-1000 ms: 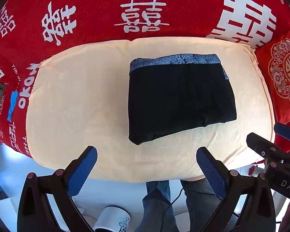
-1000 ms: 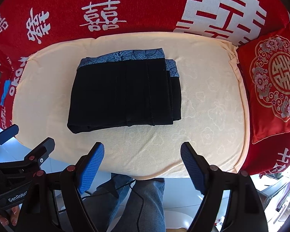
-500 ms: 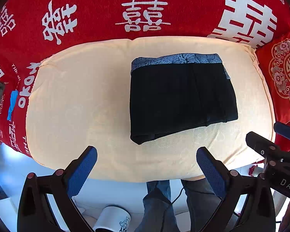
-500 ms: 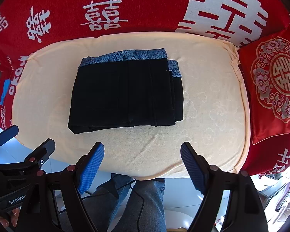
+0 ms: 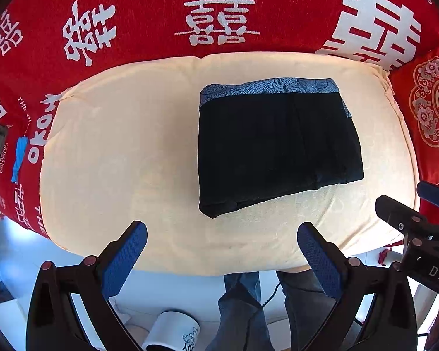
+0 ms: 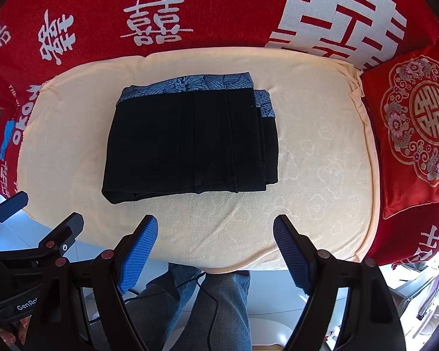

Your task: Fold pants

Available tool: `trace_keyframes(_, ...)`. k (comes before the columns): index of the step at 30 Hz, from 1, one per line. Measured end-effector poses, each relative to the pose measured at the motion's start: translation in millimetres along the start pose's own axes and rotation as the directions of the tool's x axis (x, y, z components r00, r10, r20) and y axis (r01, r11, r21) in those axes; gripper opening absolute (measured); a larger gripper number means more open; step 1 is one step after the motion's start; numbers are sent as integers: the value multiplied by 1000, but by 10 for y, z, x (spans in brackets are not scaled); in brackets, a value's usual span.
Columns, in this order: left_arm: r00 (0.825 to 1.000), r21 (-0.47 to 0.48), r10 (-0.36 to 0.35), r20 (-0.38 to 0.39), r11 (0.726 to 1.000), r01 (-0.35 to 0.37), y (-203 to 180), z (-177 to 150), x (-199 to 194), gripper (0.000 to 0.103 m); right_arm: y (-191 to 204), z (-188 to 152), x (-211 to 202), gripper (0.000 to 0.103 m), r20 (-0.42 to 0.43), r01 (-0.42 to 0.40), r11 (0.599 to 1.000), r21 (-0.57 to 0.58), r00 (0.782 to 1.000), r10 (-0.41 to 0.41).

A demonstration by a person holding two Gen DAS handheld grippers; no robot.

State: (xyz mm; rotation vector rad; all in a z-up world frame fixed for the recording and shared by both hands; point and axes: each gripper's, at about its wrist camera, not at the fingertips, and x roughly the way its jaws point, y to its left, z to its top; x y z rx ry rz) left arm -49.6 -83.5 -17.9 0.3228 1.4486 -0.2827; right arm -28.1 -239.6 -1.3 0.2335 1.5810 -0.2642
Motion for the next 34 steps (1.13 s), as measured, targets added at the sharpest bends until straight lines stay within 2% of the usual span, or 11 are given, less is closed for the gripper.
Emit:
trace_keyframes(26,1000,-3,13,-2,1000,-13,-44,5,59,103,-46,16,113,84,-19,-6,1000,-4,1000,6)
trace_keyframes(34,999,-3,19,28,1000,-19,-52,-5,42,103,-54,9,123,84,-22,-6,1000,-6,1000,5)
